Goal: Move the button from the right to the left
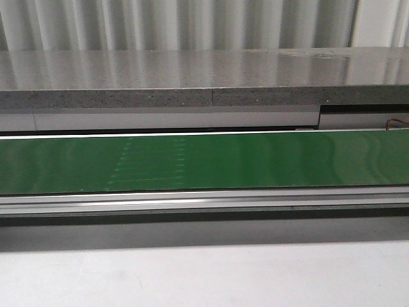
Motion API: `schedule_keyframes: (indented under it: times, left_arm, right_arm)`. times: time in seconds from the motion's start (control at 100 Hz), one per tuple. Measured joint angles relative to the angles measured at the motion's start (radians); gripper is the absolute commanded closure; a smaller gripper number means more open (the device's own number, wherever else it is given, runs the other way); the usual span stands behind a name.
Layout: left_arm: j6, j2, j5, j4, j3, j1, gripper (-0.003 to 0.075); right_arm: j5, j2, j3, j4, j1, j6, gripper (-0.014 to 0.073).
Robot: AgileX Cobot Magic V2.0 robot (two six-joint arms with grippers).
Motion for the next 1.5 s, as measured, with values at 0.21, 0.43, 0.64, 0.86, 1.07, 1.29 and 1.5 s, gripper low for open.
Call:
schedule_keyframes:
  times: [0.21,0.43,0.64,0.86,1.07,1.29,1.5]
  left_arm:
    - [0.000,0.000,0.001,0.000,0.000,0.000,0.0741]
    - [0.000,0.000,0.001,0.000,0.000,0.000,0.0741]
    - [0.000,0.000,0.002,0.000,0.000,0.000,0.0741]
    - [0.000,0.000,0.002,0.000,0.000,0.000,0.0741]
    - [0.000,0.000,0.002,0.000,0.000,0.000,0.0741]
    - [0.000,0.000,0.002,0.000,0.000,0.000,0.0741]
    - [0.000,0.000,0.002,0.000,0.000,0.000,0.0741]
  right_arm:
    - [-0.144,0.000,0.066,-0.050,0.000,0.000,0.0661]
    - [-0.458,-0.046,0.246,-0.066,-0.016,0.038,0.0661]
    - [-0.555,-0.140,0.393,-0.087,-0.051,0.115,0.0661]
    - [-0.537,-0.185,0.410,-0.135,-0.051,0.135,0.0661]
    - [-0.537,-0.185,0.410,-0.143,-0.056,0.136,0.0661]
    - [-0.537,-0.185,0.410,-0.145,-0.056,0.137,0.0661]
    - [-0.537,-0.185,0.410,-0.145,-0.056,0.137,0.0661]
